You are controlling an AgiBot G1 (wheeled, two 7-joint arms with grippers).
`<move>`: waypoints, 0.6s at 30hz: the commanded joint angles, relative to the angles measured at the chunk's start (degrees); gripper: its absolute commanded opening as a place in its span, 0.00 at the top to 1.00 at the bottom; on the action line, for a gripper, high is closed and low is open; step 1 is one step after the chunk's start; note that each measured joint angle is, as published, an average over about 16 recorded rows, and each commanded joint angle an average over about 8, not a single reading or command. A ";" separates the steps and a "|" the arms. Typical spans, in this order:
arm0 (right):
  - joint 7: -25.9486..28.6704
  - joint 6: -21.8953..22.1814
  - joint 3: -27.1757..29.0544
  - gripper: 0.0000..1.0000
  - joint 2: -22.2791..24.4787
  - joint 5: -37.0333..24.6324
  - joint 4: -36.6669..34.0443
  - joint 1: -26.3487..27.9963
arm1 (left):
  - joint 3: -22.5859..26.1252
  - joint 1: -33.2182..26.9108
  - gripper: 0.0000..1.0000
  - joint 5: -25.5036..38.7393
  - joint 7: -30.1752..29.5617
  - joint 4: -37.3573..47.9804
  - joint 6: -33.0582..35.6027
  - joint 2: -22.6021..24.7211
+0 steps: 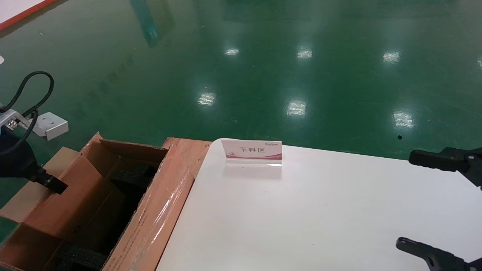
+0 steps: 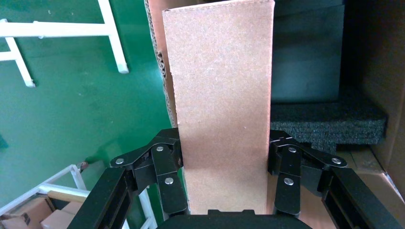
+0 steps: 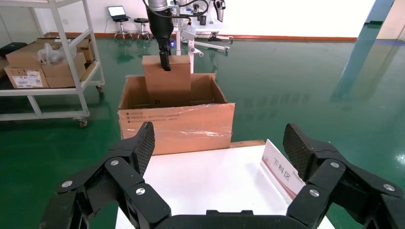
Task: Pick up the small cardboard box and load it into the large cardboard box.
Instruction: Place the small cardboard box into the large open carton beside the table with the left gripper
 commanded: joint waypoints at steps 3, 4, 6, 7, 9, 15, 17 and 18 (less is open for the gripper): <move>-0.01 0.01 -0.01 0.00 0.01 0.01 0.00 0.00 | -0.02 0.66 1.00 0.09 0.28 0.59 -0.93 -0.17; -0.01 0.01 -0.02 0.00 0.01 0.01 0.00 0.00 | -0.04 0.80 1.00 0.07 0.37 0.71 -1.12 -0.20; -0.01 0.01 -0.02 0.00 0.01 0.02 0.00 0.00 | -0.06 1.08 1.00 0.05 0.58 0.99 -1.48 -0.25; -0.01 0.01 -0.03 0.00 0.01 0.02 0.00 0.01 | -0.06 1.22 1.00 0.04 0.70 1.14 -1.65 -0.27; -0.02 0.01 -0.03 0.00 0.01 0.02 0.00 0.01 | -0.06 1.51 1.00 0.03 0.95 1.45 -1.96 -0.31; -0.03 0.02 -0.05 0.00 0.02 0.03 0.00 0.01 | 0.06 2.47 1.00 0.10 1.70 2.49 -2.86 -0.48; -0.03 0.02 -0.06 0.00 0.02 0.04 0.00 0.01 | 0.13 2.84 1.00 0.16 1.93 2.87 -3.19 -0.54; -0.03 0.03 -0.06 0.00 0.02 0.04 0.00 0.01 | 0.17 3.04 1.00 0.20 2.04 3.07 -3.36 -0.57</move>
